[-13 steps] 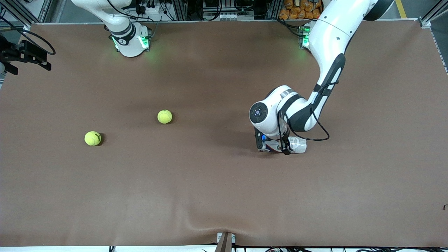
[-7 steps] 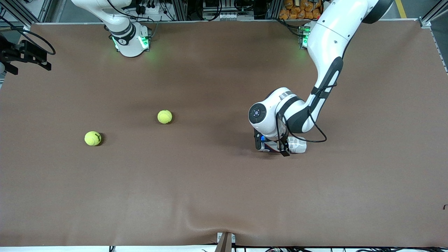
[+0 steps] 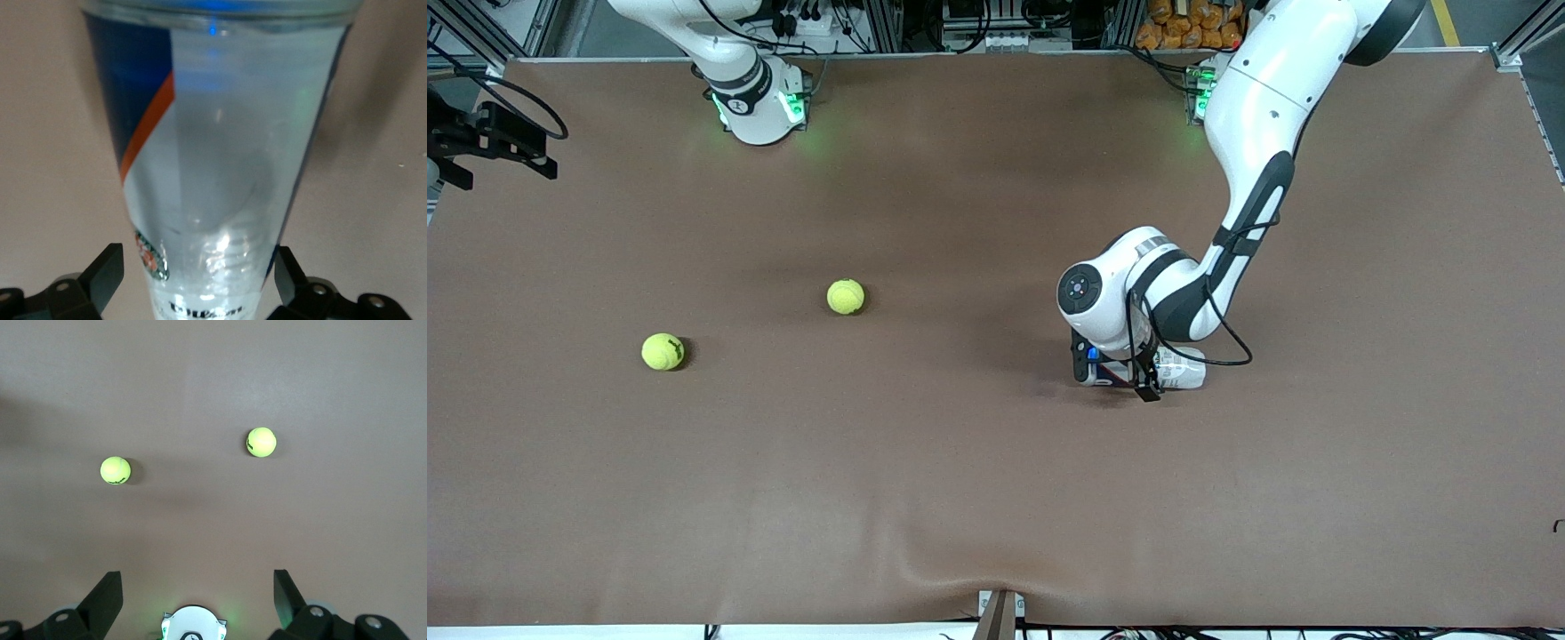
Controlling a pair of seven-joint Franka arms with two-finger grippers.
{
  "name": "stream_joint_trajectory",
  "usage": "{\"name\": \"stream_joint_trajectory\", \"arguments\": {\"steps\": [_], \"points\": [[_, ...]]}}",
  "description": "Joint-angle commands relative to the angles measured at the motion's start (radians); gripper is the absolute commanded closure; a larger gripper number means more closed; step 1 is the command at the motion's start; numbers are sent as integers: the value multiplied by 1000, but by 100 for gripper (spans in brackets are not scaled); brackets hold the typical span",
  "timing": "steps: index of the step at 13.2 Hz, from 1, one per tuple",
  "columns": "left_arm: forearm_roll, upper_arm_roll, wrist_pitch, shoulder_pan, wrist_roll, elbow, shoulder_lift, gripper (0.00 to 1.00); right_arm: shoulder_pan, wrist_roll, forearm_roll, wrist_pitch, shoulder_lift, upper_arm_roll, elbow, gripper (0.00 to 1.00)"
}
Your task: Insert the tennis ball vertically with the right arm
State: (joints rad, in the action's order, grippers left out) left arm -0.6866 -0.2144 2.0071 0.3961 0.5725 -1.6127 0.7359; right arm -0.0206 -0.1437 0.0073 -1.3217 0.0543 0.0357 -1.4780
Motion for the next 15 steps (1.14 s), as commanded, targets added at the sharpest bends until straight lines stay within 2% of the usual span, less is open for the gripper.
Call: {"name": "stream_joint_trajectory", "arguments": {"steps": [1,15], "points": [[-24,1,12,-8,17,11,17,0,7,12,14,10,4,-3,2,0],[-59,4,27,-10,18,14,56,0,8,12,14,21,4,-3,2,0]]}}
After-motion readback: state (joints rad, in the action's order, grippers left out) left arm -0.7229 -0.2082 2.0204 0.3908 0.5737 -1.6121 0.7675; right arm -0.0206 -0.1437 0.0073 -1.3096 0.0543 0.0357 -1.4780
